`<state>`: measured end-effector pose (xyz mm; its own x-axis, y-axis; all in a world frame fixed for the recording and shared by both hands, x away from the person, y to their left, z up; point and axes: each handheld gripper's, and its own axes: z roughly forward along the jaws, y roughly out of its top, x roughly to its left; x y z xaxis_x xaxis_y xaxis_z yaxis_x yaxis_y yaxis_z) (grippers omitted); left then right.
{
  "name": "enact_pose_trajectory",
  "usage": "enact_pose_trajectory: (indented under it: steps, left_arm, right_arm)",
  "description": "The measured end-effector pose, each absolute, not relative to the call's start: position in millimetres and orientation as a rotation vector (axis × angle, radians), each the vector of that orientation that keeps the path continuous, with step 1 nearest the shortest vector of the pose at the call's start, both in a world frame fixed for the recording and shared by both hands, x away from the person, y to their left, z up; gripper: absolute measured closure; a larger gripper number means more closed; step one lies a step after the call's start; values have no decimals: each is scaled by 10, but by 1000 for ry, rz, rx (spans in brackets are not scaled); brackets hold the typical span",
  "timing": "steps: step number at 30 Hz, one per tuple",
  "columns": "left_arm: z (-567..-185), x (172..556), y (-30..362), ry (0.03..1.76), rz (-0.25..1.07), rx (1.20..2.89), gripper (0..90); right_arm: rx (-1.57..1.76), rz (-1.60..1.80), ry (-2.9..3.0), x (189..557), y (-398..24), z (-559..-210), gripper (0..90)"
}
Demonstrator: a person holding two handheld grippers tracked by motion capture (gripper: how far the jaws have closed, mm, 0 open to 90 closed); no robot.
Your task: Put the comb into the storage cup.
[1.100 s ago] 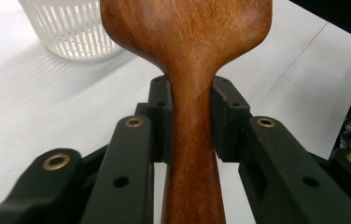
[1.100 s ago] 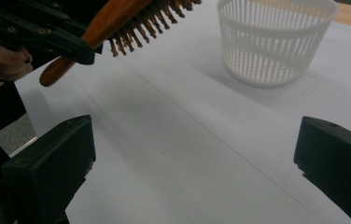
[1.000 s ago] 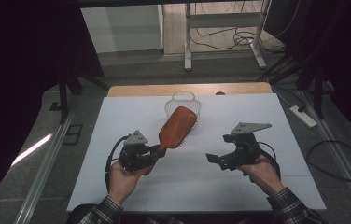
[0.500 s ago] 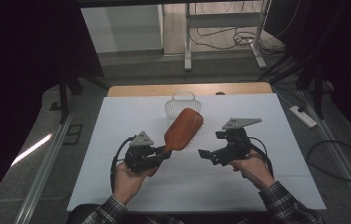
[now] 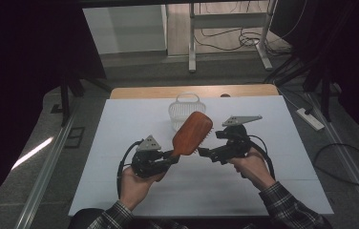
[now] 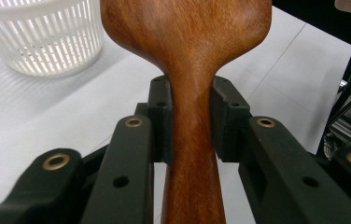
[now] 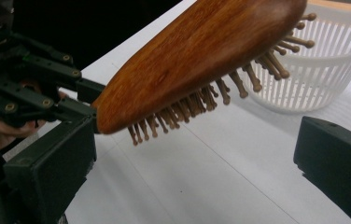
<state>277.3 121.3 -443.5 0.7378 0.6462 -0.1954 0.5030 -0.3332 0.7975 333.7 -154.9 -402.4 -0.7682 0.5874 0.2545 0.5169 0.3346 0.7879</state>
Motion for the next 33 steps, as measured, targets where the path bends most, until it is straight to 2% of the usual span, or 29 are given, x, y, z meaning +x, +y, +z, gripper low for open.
enact_pose_trajectory:
  steps: [27, 33]
  left_arm:
    - [-4424, 2730, 1154, 849, 210, 1981, 720]
    - [-4432, 2726, 1131, 847, 206, 1979, 720]
  right_arm:
    - [1194, 1453, 2499, 3519, -1260, -4020, 0]
    - [1239, 1492, 2487, 3556, -1258, -4029, 54]
